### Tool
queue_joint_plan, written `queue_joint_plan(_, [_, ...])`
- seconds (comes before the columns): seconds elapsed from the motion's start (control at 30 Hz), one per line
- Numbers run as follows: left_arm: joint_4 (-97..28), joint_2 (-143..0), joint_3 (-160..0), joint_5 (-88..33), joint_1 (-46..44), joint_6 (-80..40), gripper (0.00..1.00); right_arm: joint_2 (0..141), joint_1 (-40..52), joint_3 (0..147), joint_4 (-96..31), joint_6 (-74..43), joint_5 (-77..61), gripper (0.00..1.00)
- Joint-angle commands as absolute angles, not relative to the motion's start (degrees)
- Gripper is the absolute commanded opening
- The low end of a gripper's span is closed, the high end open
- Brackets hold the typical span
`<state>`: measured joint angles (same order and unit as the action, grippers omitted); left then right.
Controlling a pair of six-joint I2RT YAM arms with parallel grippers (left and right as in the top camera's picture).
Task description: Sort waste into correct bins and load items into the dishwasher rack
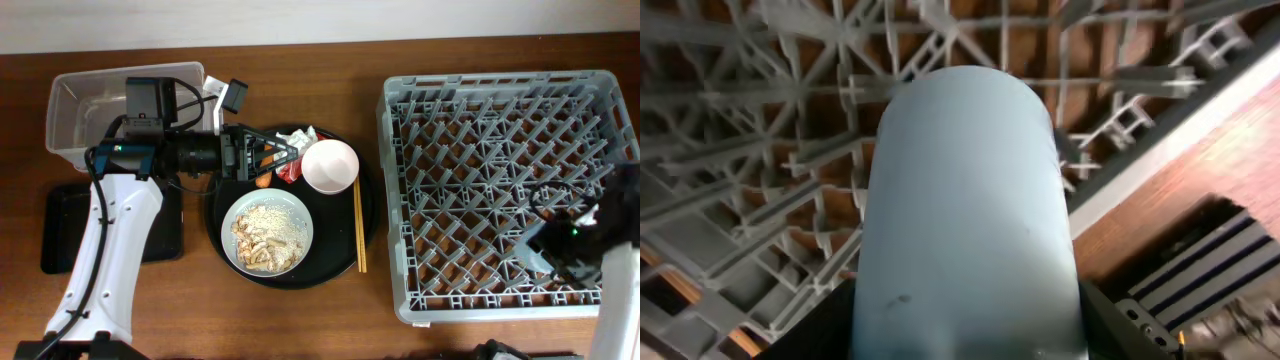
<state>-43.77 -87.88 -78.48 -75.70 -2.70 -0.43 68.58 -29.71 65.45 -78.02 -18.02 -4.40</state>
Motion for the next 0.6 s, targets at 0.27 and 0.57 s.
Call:
queue_joint_plan(0.27, [-44.21,-88.03,-78.74,-75.16,-2.46,0.01,0.99,73.93,-29.56,73.06,-80.29,-13.69,-12.16,0.85])
queue_joint_plan(0.57, [-47.70,-84.66,-79.07,-47.92,-2.44,-5.56,0.73,65.06,10.70,77.03,-62.28,-16.01,-15.94,0.61])
